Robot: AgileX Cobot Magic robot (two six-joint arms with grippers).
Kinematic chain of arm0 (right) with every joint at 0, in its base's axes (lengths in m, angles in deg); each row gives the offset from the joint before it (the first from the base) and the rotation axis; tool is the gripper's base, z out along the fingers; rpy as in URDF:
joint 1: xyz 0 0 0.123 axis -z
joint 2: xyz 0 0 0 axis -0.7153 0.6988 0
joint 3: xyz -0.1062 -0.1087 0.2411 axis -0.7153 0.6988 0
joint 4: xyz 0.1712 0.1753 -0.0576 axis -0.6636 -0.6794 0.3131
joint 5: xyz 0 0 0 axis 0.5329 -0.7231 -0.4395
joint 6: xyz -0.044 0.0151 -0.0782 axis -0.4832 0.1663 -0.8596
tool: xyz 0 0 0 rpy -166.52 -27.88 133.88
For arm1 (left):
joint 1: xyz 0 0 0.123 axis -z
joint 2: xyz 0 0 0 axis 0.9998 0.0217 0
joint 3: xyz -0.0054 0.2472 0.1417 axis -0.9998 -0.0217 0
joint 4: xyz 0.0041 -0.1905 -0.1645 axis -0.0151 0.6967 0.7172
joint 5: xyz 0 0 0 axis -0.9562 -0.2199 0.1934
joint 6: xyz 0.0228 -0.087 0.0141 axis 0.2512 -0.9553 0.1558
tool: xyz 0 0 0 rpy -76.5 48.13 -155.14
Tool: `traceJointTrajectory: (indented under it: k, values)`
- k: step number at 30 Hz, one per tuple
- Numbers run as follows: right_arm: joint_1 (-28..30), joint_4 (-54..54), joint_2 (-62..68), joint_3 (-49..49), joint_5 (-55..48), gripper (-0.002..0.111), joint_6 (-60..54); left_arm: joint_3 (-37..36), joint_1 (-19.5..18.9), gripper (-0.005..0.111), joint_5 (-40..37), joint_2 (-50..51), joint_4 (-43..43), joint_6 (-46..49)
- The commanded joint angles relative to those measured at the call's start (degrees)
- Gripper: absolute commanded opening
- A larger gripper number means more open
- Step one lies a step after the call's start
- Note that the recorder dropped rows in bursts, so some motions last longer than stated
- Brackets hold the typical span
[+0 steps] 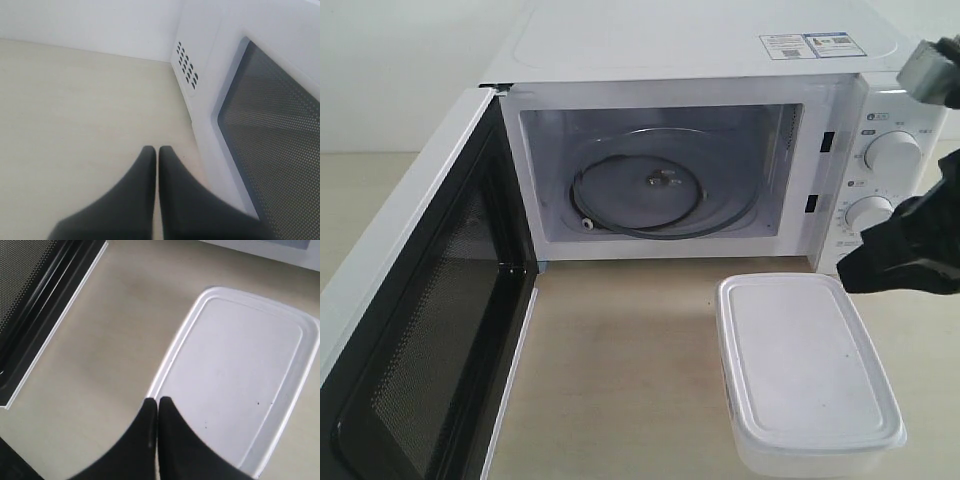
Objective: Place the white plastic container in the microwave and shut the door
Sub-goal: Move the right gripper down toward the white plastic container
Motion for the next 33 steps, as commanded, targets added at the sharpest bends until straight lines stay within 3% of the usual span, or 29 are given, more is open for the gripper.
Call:
traceJointTrajectory:
  k: [1, 12, 22, 29, 33]
  values:
    - [-0.1, -1.0, 2.6, -1.8, 0.4, 0.000, -0.7, -0.2, -0.1, 0.004, 0.3, -0.1, 0.1, -0.2]
    - [-0.1, -14.8, 2.5, -2.1, 0.2, 0.000, -4.7, -0.2, -0.1, 0.004, 0.3, -0.1, 0.1, -0.2]
    - [0.3, -16.0, 2.5, -2.1, -1.8, 0.000, -7.3, -0.2, -0.1, 0.004, 0.3, -0.1, 0.1, -0.2]
    - [19.9, -35.8, 4.5, 7.2, -8.2, 0.000, -23.8, -0.2, -0.1, 0.004, 0.3, -0.1, 0.1, -0.2]
    - [22.9, -31.9, 8.8, 12.2, -8.2, 0.000, -26.1, -0.2, -0.1, 0.004, 0.3, -0.1, 0.1, -0.2]
